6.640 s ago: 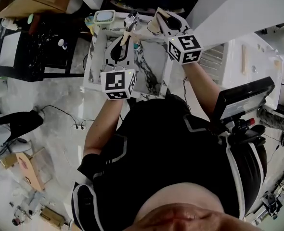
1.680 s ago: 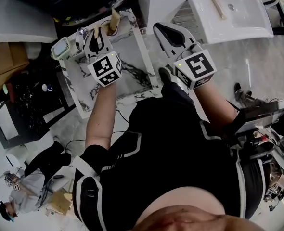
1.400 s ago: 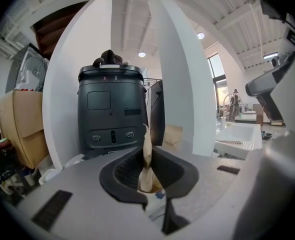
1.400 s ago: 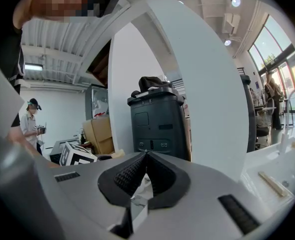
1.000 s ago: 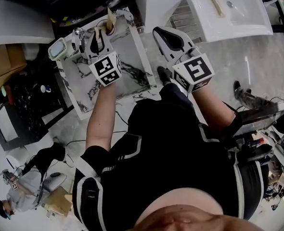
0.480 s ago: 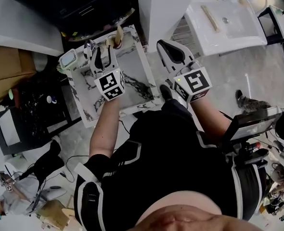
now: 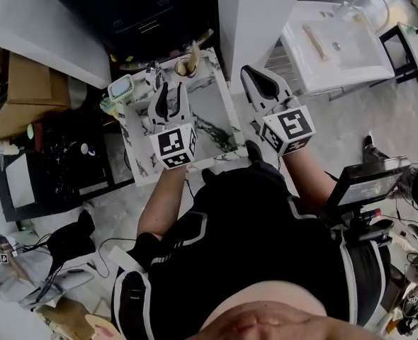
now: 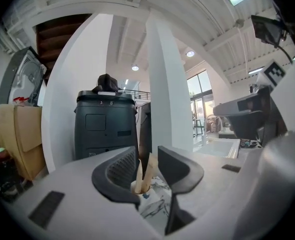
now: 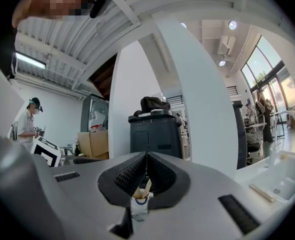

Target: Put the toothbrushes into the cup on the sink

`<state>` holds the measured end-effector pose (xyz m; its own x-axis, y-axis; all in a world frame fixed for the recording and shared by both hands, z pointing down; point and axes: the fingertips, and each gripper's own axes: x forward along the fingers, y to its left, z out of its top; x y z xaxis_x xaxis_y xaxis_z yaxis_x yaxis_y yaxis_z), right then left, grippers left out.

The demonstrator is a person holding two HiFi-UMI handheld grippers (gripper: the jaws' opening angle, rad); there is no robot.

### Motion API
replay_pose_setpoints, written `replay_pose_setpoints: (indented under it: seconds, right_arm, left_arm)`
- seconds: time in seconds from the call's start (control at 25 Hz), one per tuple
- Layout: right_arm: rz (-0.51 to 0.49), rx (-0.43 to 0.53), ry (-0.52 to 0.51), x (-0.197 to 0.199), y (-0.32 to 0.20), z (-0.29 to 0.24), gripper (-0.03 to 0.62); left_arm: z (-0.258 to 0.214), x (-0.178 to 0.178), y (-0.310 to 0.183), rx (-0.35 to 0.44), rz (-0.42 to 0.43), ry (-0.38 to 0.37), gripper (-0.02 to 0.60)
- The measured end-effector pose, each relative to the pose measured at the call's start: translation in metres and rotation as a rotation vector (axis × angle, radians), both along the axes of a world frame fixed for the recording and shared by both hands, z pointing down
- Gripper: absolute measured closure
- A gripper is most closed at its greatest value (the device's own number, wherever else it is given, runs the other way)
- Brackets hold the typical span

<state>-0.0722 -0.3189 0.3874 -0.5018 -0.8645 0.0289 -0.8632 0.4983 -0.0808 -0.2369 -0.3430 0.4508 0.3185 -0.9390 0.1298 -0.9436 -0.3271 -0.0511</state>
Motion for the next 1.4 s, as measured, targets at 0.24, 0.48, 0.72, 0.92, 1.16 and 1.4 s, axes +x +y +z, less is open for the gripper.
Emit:
replay_pose_setpoints:
  seconds: [0.24,0.48,0.72,0.92,1.16,1.4]
  right_arm:
    - [0.018,0.008,-0.026,-0.018,0.015,-0.012,0.569]
    - [0.036,0.037,-0.007,-0.029,0.030,-0.027,0.569]
    - [0.023,0.036,-0.005,-0.042,0.043,-0.032,0.569]
    - [-0.029,0.056,0.011,-0.043,0.048,-0.048,0.569]
    - [-0.061,0.065,0.038,-0.038,0.038,-0.062,0.571]
    - [-0.090,0.077,0.064,-0.032,0.038,-0.067,0.571]
  left_arm:
    - [-0.033,-0.007,0.039,0.050,0.077,0.013,0.529]
    - [-0.054,-0.016,0.066,0.043,0.156,0.101,0.575]
    - [-0.066,-0.026,0.081,0.029,0.181,0.106,0.575]
    - [-0.083,-0.029,0.089,0.043,0.138,0.099,0.575]
    - [-0.089,-0.006,0.095,0.051,0.114,0.089,0.575]
    - [-0.099,0.005,0.094,0.075,0.090,0.077,0.575]
